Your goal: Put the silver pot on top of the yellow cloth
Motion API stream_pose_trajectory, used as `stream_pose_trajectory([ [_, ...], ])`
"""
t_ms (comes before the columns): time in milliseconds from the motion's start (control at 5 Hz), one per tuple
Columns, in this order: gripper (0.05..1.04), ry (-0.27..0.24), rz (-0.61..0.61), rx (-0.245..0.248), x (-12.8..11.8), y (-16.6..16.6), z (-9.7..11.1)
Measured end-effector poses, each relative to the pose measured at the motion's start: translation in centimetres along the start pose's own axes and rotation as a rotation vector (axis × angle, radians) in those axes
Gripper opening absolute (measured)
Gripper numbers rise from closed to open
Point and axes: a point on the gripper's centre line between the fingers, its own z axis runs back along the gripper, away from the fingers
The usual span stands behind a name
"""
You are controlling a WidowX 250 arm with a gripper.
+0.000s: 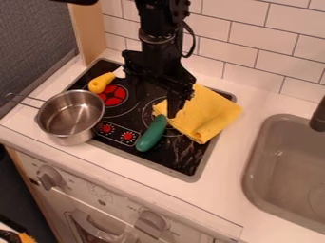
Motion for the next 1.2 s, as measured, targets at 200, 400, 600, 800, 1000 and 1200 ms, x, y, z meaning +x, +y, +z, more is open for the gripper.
stream_pose_trajectory([
  [200,1.000,0.027,0.000,-0.009,-0.5,-0.1,-0.7],
  [400,1.000,0.064,0.075,-0.023,-2.2,3.2,-1.4],
  [600,1.001,0.060,0.094,-0.015,-3.4,5.4,-1.3],
  [800,1.000,0.056,0.141,-0.009,-4.3,7.5,-1.7],
  [1000,1.000,0.081,0.144,-0.017,-4.6,7.5,-3.3],
  [1200,1.000,0.108,0.155,-0.010,-4.8,7.6,-4.9],
])
